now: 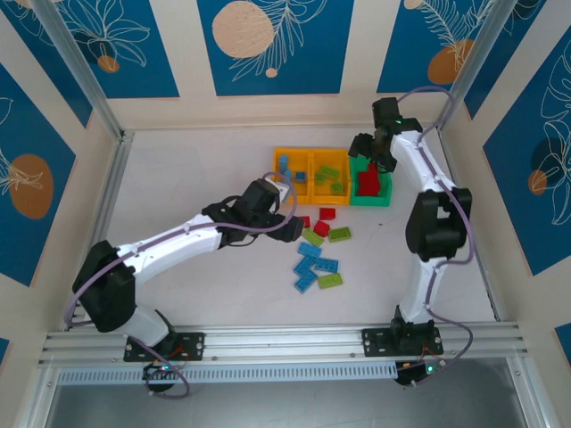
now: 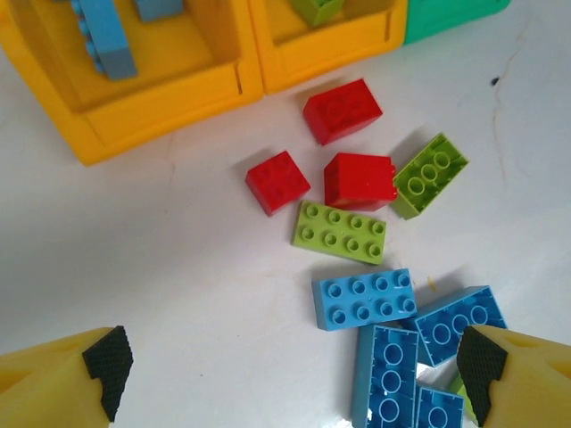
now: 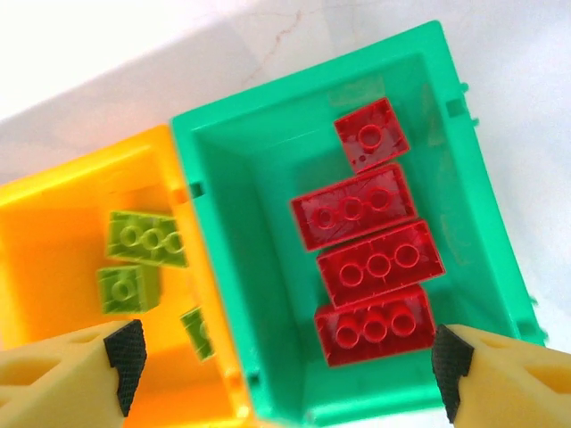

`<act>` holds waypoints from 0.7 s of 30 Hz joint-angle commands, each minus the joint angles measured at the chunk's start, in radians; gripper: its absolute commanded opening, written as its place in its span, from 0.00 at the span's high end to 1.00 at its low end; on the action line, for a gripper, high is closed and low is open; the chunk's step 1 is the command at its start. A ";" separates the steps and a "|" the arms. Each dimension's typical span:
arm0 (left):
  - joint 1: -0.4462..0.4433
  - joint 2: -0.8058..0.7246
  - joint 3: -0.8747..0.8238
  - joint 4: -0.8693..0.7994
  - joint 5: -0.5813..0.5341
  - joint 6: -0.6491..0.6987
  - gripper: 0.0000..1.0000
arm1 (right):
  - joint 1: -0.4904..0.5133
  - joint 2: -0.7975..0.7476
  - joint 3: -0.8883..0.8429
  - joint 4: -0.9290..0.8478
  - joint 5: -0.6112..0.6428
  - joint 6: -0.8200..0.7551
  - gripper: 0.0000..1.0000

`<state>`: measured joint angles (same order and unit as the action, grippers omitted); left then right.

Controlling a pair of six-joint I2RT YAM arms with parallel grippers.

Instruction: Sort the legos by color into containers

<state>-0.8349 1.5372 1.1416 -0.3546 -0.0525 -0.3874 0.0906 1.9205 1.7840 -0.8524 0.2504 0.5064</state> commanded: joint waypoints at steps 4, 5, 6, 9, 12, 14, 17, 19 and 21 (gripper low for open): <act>-0.073 0.129 0.133 -0.134 0.048 -0.027 0.08 | -0.008 -0.433 -0.315 0.073 -0.183 0.072 0.15; -0.085 0.157 0.155 -0.153 0.052 -0.023 0.08 | -0.004 -0.493 -0.376 0.086 -0.201 0.079 0.15; -0.094 0.184 0.174 -0.171 0.052 -0.022 0.08 | -0.002 -0.542 -0.422 0.090 -0.211 0.084 0.16; -0.101 0.278 0.249 -0.235 0.042 -0.059 0.09 | 0.004 -0.655 -0.537 0.069 -0.228 0.095 0.16; -0.102 0.367 0.332 -0.285 0.041 -0.094 0.10 | 0.005 -0.714 -0.604 0.031 -0.243 0.094 0.16; -0.104 0.429 0.392 -0.311 0.068 -0.097 0.07 | 0.007 -0.736 -0.635 0.025 -0.246 0.089 0.17; -0.110 0.510 0.464 -0.350 0.097 -0.090 0.00 | 0.008 -0.742 -0.648 0.031 -0.251 0.088 0.17; -0.112 0.557 0.506 -0.389 0.095 -0.087 0.00 | 0.008 -0.738 -0.638 0.029 -0.250 0.088 0.17; -0.112 0.584 0.533 -0.414 0.090 -0.088 0.00 | 0.010 -0.735 -0.628 0.030 -0.248 0.083 0.17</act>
<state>-0.9394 2.0895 1.6230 -0.6735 0.0181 -0.4656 0.0944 1.1965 1.1366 -0.8158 0.0288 0.5838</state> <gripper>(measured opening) 0.998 0.827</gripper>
